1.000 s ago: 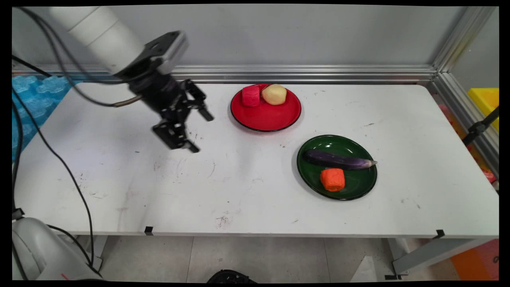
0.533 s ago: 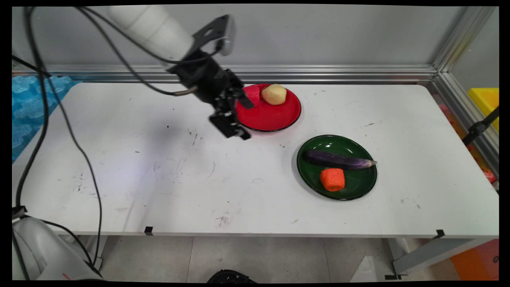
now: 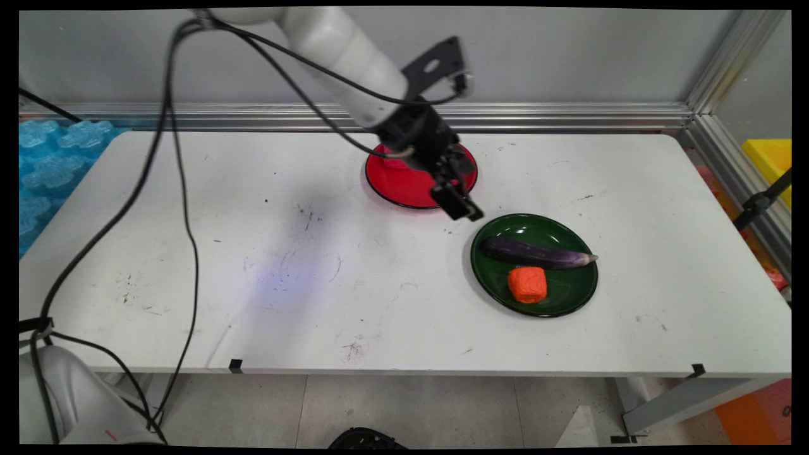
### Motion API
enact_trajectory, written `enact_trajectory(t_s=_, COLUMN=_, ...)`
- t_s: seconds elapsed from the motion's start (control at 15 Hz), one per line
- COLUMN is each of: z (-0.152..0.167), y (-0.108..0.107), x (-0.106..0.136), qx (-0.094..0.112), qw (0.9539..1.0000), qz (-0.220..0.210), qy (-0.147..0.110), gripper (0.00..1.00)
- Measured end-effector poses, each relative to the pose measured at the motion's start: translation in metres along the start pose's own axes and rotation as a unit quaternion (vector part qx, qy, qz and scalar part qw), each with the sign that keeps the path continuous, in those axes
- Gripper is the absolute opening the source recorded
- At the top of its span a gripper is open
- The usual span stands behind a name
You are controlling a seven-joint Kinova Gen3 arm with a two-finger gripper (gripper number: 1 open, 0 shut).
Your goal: Pick up the eggplant from the green plate
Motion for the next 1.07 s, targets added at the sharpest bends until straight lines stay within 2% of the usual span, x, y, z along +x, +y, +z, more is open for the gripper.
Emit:
enact_trajectory(t_s=0.47, z=0.071, y=-0.002, x=0.029, qx=0.002, qw=1.0, qz=0.003, qy=-0.001, gripper=1.0)
enact_trajectory(t_s=1.07, z=0.168, y=-0.004, x=0.056, qx=0.007, qw=0.9997, qz=0.001, qy=-0.024, gripper=1.0)
